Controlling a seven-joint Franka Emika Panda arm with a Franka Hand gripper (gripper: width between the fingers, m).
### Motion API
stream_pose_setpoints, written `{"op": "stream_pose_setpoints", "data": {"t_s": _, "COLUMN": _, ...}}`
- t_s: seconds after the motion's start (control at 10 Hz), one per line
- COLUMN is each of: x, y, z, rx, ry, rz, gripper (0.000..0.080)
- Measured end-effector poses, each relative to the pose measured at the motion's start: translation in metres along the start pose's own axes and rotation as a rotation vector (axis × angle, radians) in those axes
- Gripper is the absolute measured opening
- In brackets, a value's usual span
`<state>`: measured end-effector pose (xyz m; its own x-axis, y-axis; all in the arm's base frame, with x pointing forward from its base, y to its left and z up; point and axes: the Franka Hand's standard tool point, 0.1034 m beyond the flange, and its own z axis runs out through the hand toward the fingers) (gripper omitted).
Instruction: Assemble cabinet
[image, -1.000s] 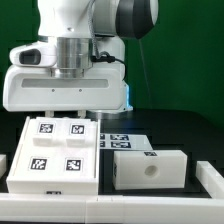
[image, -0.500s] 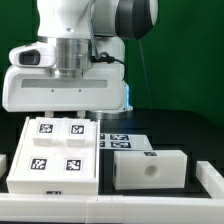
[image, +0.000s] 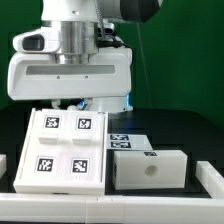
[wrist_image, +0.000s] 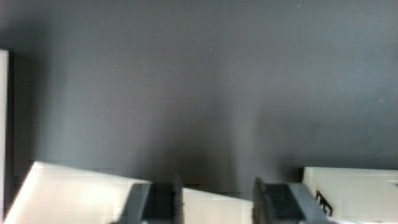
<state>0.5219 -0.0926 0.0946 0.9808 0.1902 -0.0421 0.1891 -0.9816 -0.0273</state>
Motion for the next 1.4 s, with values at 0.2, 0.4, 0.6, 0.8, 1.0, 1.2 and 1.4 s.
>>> {"op": "stream_pose_setpoints", "data": {"t_s": 0.2, "x": 0.0, "y": 0.0, "z": 0.0, "rx": 0.0, "ry": 0.0, "rz": 0.0, "gripper": 0.0185}}
{"op": "stream_pose_setpoints", "data": {"t_s": 0.4, "x": 0.0, "y": 0.0, "z": 0.0, "rx": 0.0, "ry": 0.0, "rz": 0.001, "gripper": 0.0184}}
{"op": "stream_pose_setpoints", "data": {"t_s": 0.6, "x": 0.0, "y": -0.008, "z": -0.015, "rx": 0.022, "ry": -0.008, "rz": 0.025, "gripper": 0.0179}}
{"op": "stream_pose_setpoints", "data": {"t_s": 0.8, "x": 0.005, "y": -0.01, "z": -0.023, "rx": 0.028, "ry": -0.012, "rz": 0.018, "gripper": 0.0175}}
{"op": "stream_pose_setpoints", "data": {"t_s": 1.0, "x": 0.008, "y": -0.009, "z": -0.024, "rx": 0.027, "ry": -0.01, "rz": 0.018, "gripper": 0.0163}}
{"op": "stream_pose_setpoints", "data": {"t_s": 1.2, "x": 0.007, "y": -0.009, "z": -0.023, "rx": 0.027, "ry": -0.011, "rz": 0.018, "gripper": 0.0151}}
{"op": "stream_pose_setpoints", "data": {"t_s": 1.4, "x": 0.008, "y": -0.009, "z": -0.025, "rx": 0.029, "ry": -0.016, "rz": 0.015, "gripper": 0.0142}}
